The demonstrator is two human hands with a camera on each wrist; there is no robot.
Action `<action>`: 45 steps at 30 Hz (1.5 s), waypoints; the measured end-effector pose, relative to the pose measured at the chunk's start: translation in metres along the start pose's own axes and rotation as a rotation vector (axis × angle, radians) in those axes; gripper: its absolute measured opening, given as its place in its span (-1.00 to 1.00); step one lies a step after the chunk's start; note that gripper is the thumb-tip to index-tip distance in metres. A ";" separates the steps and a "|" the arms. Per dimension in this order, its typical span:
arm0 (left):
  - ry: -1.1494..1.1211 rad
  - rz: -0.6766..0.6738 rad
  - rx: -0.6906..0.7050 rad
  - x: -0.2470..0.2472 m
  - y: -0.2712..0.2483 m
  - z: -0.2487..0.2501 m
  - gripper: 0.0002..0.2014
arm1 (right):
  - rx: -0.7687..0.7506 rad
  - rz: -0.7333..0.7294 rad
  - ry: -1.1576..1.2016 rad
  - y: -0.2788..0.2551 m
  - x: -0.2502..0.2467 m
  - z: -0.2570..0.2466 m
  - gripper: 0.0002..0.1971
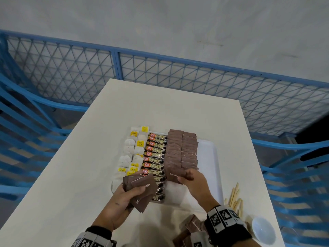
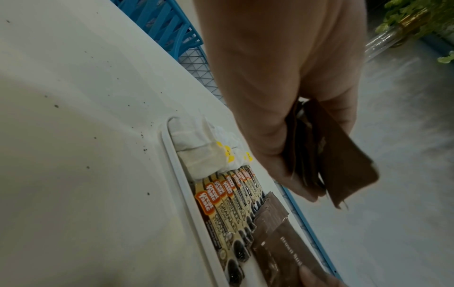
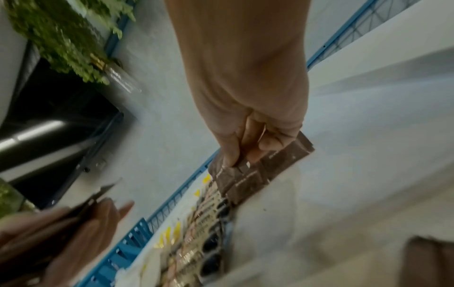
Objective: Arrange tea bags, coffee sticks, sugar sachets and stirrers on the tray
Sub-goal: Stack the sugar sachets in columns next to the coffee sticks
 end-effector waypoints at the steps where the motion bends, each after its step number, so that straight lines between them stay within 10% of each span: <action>1: -0.006 0.000 0.002 0.001 0.000 0.000 -0.54 | -0.002 0.001 -0.023 0.000 0.001 0.002 -0.79; 7: -0.022 -0.017 -0.007 -0.002 0.003 -0.003 0.09 | -0.051 0.046 -0.159 0.002 0.005 0.002 -0.71; 21: 0.010 0.007 -0.005 0.000 0.002 -0.002 -0.51 | -0.110 0.108 -0.275 0.007 0.011 0.003 -0.64; 32: 0.082 0.008 -0.013 0.008 0.001 -0.002 -0.46 | -0.174 -0.401 0.039 -0.043 0.029 -0.037 -0.80; 45: 0.118 -0.068 -0.013 0.006 -0.003 -0.006 -0.49 | -0.076 -0.311 0.291 -0.039 0.006 -0.029 -0.94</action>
Point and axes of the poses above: each hand's wrist, its own y-axis towards the middle knuckle, its own x-axis out of the palm, z = x × y, the point moved 1 cm from there along y, towards the middle knuckle, and after that the axes turned 1 degree about x, right-handed, at the moved point
